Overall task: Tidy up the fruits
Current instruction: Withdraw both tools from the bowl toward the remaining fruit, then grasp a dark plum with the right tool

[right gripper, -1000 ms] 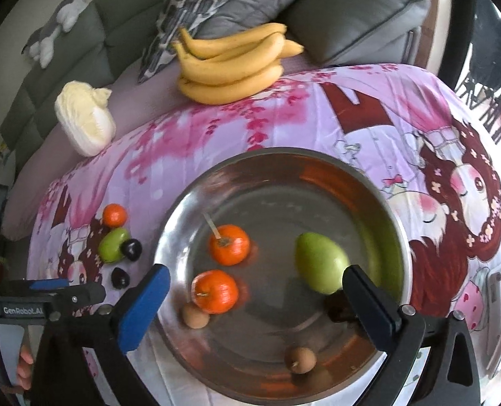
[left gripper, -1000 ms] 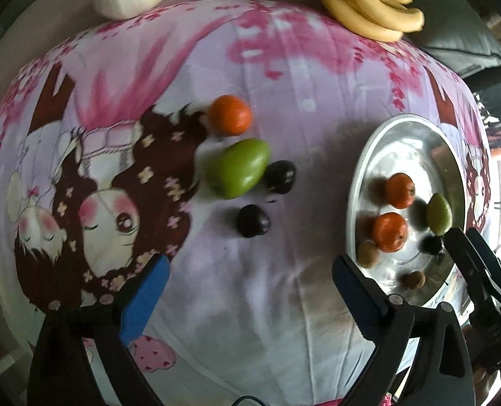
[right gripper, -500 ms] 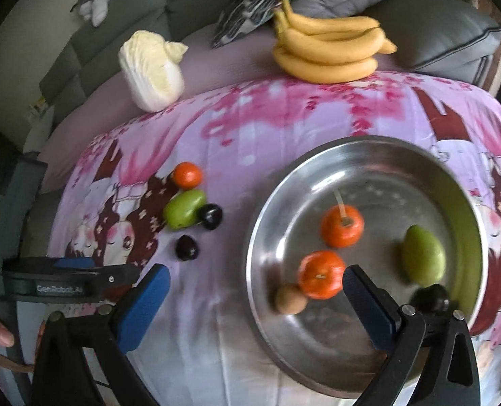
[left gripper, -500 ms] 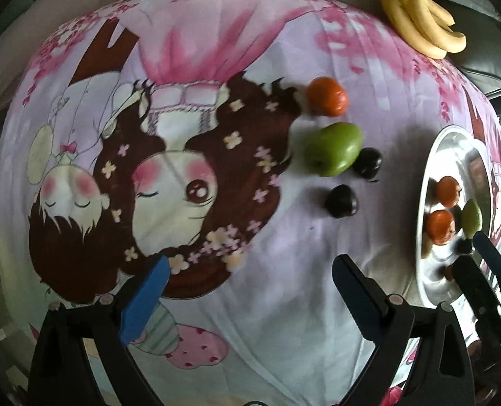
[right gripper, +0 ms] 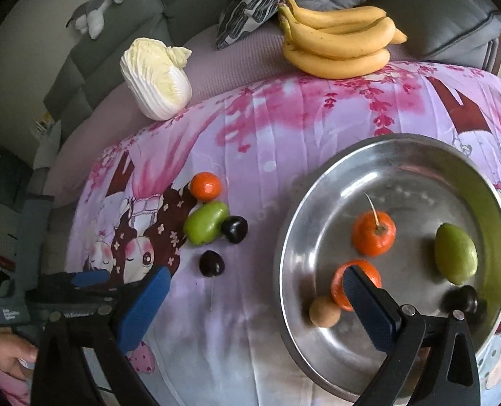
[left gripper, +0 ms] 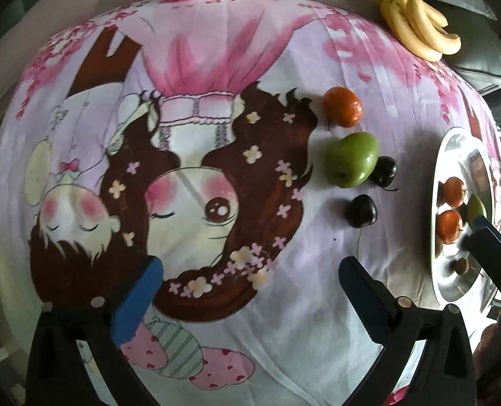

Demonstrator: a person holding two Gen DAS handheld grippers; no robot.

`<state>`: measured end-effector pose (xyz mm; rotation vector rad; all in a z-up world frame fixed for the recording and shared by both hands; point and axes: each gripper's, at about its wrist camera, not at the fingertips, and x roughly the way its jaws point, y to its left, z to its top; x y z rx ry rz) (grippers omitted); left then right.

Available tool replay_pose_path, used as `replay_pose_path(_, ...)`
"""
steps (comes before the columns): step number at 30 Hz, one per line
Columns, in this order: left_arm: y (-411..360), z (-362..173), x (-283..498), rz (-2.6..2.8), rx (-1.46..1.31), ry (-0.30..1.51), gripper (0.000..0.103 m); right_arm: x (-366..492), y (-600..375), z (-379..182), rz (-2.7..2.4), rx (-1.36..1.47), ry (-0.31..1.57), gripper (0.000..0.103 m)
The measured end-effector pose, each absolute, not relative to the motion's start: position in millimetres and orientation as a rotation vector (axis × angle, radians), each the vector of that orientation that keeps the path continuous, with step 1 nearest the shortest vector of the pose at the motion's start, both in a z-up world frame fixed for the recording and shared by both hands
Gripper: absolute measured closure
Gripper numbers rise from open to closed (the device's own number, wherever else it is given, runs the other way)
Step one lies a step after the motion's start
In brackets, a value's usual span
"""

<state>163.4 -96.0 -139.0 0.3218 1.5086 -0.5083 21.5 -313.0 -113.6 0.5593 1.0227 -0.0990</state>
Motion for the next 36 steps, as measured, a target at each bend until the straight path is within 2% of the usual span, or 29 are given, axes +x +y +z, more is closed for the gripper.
replay_pose_path(5,-95,-141,179,-0.524,0.312,1.538,0.0,40,-309,-113,-0.08,0.538,1.035,0.001)
replay_pose_path(10,-108,-144,195,-0.547,0.354,1.521,0.001,64,-309,-113,-0.054,0.499,1.075,0.009)
replay_pose_path(11,-109,-145,198,-0.555,0.354,1.522,0.002,70,-308,-114,-0.042,0.493,1.086,0.012)
replay_pose_path(16,-128,-142,209,-0.599,0.361,1.52,0.02,90,-304,-121,0.019,0.505,1.135,0.025)
replay_pose_path(20,-140,-142,215,-0.612,0.363,1.512,0.021,103,-303,-135,0.034,0.524,1.19,0.043)
replay_pose_path(23,-141,-146,213,-0.611,0.349,1.516,0.021,109,-299,-146,0.044,0.527,1.22,0.047)
replay_pose_path(26,-143,-143,208,-0.594,0.322,1.515,0.021,112,-293,-154,0.043,0.504,1.248,0.057)
replay_pose_path(32,-128,-148,217,-0.566,0.273,1.532,0.021,114,-287,-161,0.035,0.463,1.256,0.063)
replay_pose_path(36,-127,-153,220,-0.578,0.228,1.536,0.021,111,-289,-163,0.019,0.462,1.252,0.064)
